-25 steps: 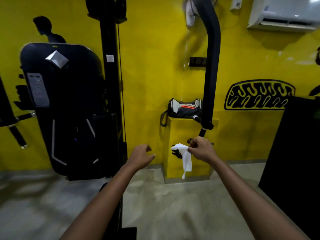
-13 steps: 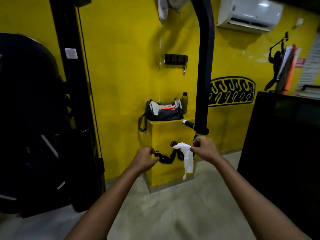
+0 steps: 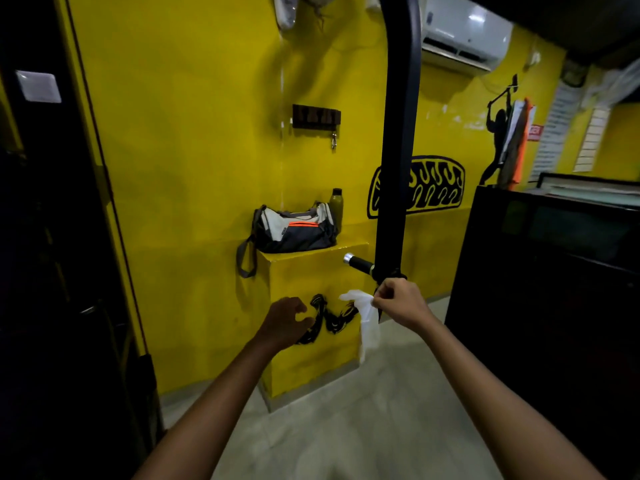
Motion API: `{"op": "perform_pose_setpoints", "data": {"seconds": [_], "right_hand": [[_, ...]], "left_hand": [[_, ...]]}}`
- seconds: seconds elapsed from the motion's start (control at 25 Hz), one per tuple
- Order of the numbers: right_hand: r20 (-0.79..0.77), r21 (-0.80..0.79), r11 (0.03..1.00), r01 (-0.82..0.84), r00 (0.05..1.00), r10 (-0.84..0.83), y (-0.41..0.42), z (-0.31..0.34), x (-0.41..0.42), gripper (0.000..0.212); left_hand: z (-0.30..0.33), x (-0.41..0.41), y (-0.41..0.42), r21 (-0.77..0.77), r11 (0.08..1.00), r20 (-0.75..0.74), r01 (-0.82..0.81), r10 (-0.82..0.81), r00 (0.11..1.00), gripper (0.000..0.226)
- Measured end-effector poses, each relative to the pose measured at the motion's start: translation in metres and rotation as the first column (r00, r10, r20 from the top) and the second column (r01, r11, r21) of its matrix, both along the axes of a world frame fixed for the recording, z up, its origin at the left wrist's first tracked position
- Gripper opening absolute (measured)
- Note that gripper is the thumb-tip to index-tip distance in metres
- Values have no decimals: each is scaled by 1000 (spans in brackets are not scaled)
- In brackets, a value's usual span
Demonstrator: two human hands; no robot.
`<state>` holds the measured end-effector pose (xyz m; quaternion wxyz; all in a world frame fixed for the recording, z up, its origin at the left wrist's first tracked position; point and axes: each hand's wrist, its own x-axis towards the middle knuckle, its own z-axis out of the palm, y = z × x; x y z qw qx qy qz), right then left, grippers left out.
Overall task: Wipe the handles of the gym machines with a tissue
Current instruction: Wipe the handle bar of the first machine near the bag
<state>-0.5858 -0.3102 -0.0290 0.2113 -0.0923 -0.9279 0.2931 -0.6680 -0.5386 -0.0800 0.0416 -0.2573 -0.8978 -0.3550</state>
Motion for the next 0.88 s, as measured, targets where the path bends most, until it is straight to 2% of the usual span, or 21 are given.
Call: {"op": "perform_pose_setpoints", "data": {"seconds": [0.2, 0.32, 0.48, 0.56, 0.64, 0.76, 0.88], "right_hand": [[-10, 18, 995, 102, 995, -102, -4, 5, -22, 7], [-16, 12, 984, 180, 984, -179, -14, 9, -32, 9], [-36, -13, 970, 245, 969, -245, -34, 10, -41, 11], [-39, -11, 965, 262, 964, -262, -44, 8, -42, 11], [-44, -22, 966, 259, 965, -260, -51, 6, -42, 11], [-49, -22, 978, 205, 977, -206, -63, 7, -40, 9], [-9, 0, 986, 164, 986, -164, -64, 11, -38, 9]], "left_hand": [[13, -35, 17, 34, 990, -112, 140, -136, 984, 23], [22, -59, 26, 43, 977, -129, 210, -203, 971, 18], [30, -82, 29, 138, 966, -7, 217, -218, 976, 33], [31, -89, 29, 257, 940, 133, 226, -266, 955, 38], [31, -88, 32, 405, 886, 274, 226, -354, 894, 41], [38, -83, 33, 506, 828, 370, 241, -460, 807, 28], [40, -77, 37, 495, 821, 346, 285, -487, 802, 13]]}}
